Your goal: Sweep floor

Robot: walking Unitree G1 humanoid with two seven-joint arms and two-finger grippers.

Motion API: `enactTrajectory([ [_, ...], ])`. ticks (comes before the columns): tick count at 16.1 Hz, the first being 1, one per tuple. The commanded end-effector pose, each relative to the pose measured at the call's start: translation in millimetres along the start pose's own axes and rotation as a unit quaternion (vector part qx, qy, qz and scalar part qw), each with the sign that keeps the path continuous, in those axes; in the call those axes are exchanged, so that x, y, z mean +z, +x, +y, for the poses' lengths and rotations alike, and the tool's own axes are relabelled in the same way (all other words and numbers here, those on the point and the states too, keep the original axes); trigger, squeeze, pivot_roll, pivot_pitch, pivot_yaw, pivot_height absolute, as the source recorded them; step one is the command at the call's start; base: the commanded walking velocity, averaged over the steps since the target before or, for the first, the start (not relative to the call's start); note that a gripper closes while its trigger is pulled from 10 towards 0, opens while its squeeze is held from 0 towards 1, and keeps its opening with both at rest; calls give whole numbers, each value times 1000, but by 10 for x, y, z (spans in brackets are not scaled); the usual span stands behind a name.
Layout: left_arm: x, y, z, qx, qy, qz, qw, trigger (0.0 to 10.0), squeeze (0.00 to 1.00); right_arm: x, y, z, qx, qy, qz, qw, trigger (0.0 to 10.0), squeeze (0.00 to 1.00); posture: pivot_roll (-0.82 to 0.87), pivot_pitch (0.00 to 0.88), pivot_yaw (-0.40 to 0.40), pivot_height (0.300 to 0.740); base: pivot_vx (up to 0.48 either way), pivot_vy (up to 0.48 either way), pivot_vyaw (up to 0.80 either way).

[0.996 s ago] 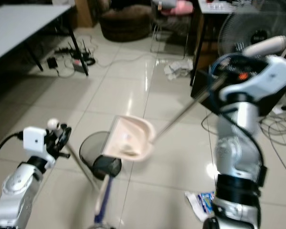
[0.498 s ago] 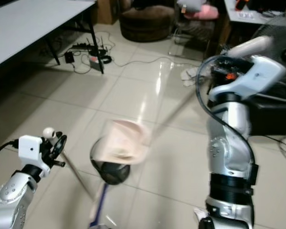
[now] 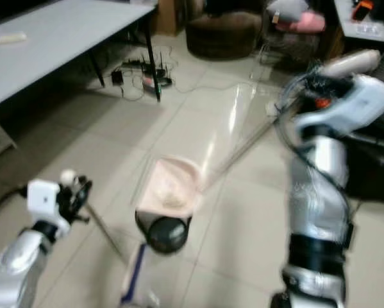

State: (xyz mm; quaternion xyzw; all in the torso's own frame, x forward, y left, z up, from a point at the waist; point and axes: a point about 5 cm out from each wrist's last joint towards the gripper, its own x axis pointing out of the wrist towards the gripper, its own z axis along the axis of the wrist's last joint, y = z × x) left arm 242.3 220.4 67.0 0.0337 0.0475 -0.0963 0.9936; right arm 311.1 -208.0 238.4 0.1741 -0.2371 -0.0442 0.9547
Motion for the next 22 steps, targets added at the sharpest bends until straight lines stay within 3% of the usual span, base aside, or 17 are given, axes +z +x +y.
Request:
enactTrajectory([
  [1, 69, 8, 24, 6, 17, -15, 1000, 10000, 0, 111, 25, -22, -2, 9, -25, 1000, 10000, 0, 34, 49, 68, 740, 0, 0, 0],
  [8, 69, -13, 77, 15, 22, -12, 1000, 10000, 0, 113, 31, -64, -9, 6, -33, 999, 10000, 0, 45, 63, 75, 740, 0, 0, 0],
  [15, 77, 4, 71, 11, 24, -10, 1000, 10000, 0, 49, 147, 238, 94, -76, -76, 990, 10000, 0, 47, 63, 76, 740, 0, 0, 0],
  [19, 90, 13, 72, 11, 25, -15, 1000, 10000, 0, -27, 116, 614, 202, -113, -98, 968, 10000, 0, 52, 55, 77, 740, 0, 0, 0],
  [22, 82, 12, 77, 9, 27, -13, 1000, 10000, 0, -58, -16, 928, 297, -162, -122, 933, 10000, 0, 48, 49, 81, 740, 0, 0, 0],
])
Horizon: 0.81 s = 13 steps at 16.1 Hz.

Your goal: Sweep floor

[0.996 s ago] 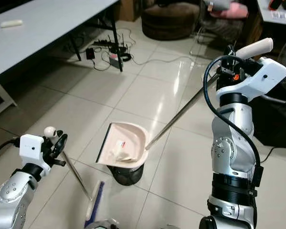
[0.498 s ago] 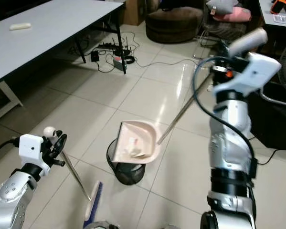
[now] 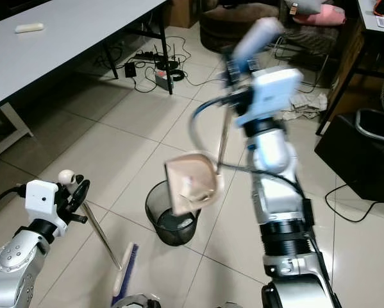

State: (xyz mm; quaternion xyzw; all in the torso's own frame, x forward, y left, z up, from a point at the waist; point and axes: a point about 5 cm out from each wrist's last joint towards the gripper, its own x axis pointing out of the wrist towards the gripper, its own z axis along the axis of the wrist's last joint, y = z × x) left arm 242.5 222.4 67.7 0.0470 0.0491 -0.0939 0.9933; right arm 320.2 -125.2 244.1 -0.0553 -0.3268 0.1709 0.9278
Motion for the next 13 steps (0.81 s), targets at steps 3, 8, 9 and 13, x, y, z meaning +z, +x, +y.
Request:
enactTrajectory([
  [3, 79, 36, 61, 4, 15, -17, 1000, 10000, 0, 255, 96, 235, 68, -44, -77, 994, 10000, 0, 51, 57, 80, 740, 0, 0, 0],
  [8, 97, 58, 55, 4, 17, -19, 1000, 10000, 0, 385, 92, 639, 147, -49, -113, 981, 10000, 0, 52, 70, 81, 740, 0, 0, 0],
  [9, 96, 55, 48, 3, 19, -20, 1000, 10000, 0, 398, 83, 693, 166, -58, -116, 978, 10000, 0, 54, 69, 77, 740, 0, 0, 0],
  [13, 79, 37, 35, 2, 22, -17, 1000, 10000, 0, 356, 43, 802, 206, -91, -99, 969, 10000, 0, 52, 64, 76, 740, 0, 0, 0],
])
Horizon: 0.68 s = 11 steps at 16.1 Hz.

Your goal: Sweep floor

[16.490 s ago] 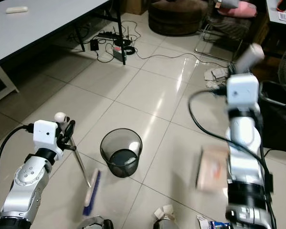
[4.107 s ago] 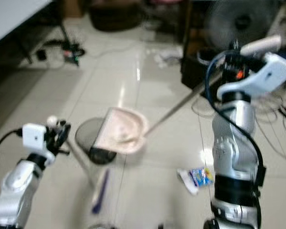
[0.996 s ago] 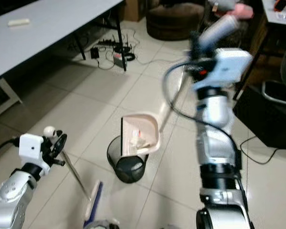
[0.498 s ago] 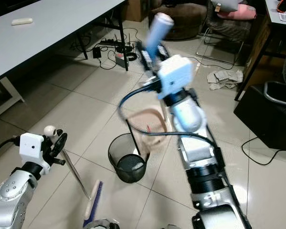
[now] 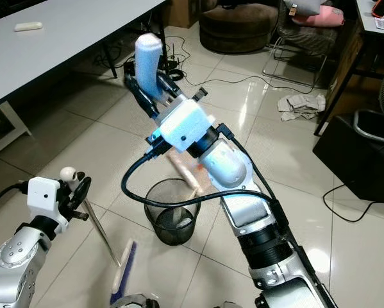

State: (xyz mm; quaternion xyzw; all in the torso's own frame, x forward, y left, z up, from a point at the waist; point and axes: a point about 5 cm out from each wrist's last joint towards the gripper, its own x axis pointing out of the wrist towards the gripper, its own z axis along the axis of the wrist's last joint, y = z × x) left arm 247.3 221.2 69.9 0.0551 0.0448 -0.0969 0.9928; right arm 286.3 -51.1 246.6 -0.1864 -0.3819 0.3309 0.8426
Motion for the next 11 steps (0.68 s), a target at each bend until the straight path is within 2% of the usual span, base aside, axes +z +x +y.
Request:
enactTrajectory([
  [1, 44, -14, 37, 5, 14, -13, 1000, 10000, 0, 131, 35, -46, -7, -26, -28, 999, 10000, 0, 49, 61, 77, 740, 0, 0, 0],
  [2, 41, -15, 38, 5, 14, -13, 1000, 10000, 0, 154, 44, -230, -73, -10, -24, 997, 10000, 0, 44, 61, 78, 740, 0, 0, 0],
  [4, 70, -4, 45, 13, 20, -24, 999, 10000, 0, 184, 33, -573, -195, 46, -20, 980, 10000, 0, 43, 58, 77, 740, 0, 0, 0],
  [5, 93, 17, 47, 14, 21, -28, 999, 10000, 0, 238, 41, -683, -217, 30, -23, 975, 10000, 0, 43, 56, 78, 740, 0, 0, 0],
  [6, 129, 43, 55, 19, 29, -35, 999, 10000, 0, 299, 46, -786, -247, 37, -34, 968, 10000, 0, 43, 56, 78, 740, 0, 0, 0],
  [7, 175, 71, 69, 24, 35, -44, 998, 10000, 0, 336, 42, -861, -274, 57, -42, 959, 10000, 0, 43, 53, 83, 740, 0, 0, 800],
  [8, 255, 100, 93, 33, 49, -61, 996, 10000, 0, 370, 36, -899, -285, 58, -47, 956, 10000, 0, 49, 45, 83, 740, 0, 0, 800],
  [11, 445, 139, 171, 55, 62, -84, 993, 10000, 0, 363, -15, -936, -316, 80, -46, 944, 10000, 0, 75, 37, 64, 740, 0, 0, 800],
])
